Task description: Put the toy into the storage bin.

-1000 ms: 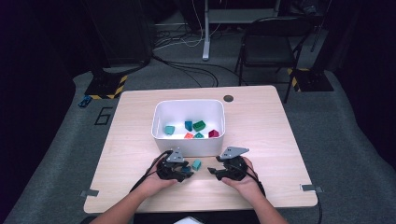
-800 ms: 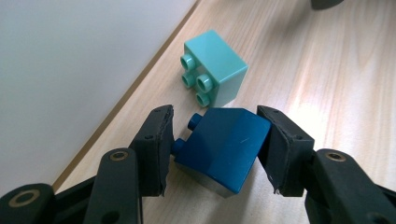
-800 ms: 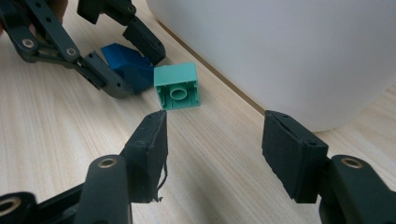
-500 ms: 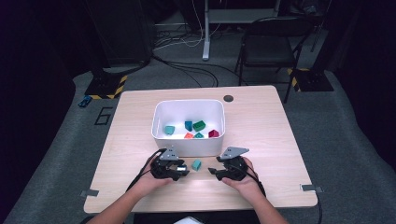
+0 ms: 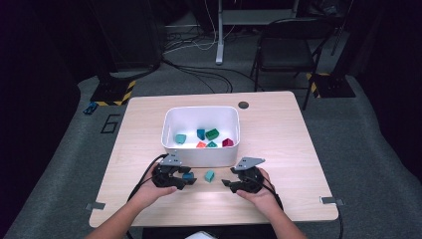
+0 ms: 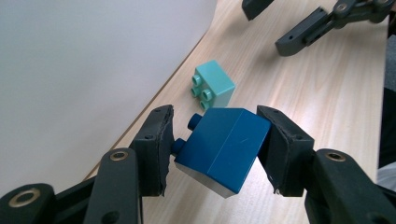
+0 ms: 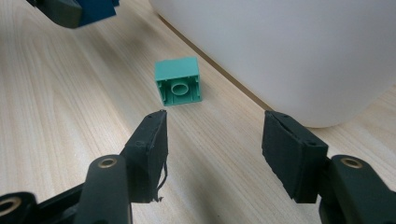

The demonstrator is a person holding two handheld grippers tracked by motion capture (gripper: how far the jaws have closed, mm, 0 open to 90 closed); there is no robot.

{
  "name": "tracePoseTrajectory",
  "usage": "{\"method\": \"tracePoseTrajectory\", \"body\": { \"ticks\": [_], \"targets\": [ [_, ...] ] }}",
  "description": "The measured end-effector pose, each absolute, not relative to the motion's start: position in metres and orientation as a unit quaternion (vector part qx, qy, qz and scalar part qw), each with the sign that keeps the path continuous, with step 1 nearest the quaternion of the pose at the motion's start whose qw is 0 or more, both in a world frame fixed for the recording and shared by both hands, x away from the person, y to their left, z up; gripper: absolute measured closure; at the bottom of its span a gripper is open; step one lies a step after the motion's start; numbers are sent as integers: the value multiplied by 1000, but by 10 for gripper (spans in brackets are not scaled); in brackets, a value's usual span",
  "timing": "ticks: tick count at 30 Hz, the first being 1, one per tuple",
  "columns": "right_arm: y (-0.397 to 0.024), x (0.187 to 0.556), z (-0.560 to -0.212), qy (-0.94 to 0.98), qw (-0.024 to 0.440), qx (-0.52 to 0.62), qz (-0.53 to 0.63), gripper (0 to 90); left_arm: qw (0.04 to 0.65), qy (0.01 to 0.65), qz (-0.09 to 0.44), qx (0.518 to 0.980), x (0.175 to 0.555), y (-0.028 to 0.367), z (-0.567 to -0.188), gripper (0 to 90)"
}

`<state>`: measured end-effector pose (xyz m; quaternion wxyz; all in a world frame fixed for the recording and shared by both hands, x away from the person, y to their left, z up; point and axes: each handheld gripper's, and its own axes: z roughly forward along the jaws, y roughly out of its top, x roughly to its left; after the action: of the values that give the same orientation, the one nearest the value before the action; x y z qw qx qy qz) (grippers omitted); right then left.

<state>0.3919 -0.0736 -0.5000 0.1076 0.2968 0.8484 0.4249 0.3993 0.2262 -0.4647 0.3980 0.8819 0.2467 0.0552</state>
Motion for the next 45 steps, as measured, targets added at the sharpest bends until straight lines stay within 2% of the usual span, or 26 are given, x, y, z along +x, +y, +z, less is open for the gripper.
{"method": "tracePoseTrajectory", "body": {
  "ticks": [26,45],
  "targets": [
    [-75,393,-501,850,109,297,422,404,410,245,62,876,403,234,-401,480],
    [-75,393,-502,851,110,298,418,404,425,248,86,866,430,240,-345,480]
  ]
}}
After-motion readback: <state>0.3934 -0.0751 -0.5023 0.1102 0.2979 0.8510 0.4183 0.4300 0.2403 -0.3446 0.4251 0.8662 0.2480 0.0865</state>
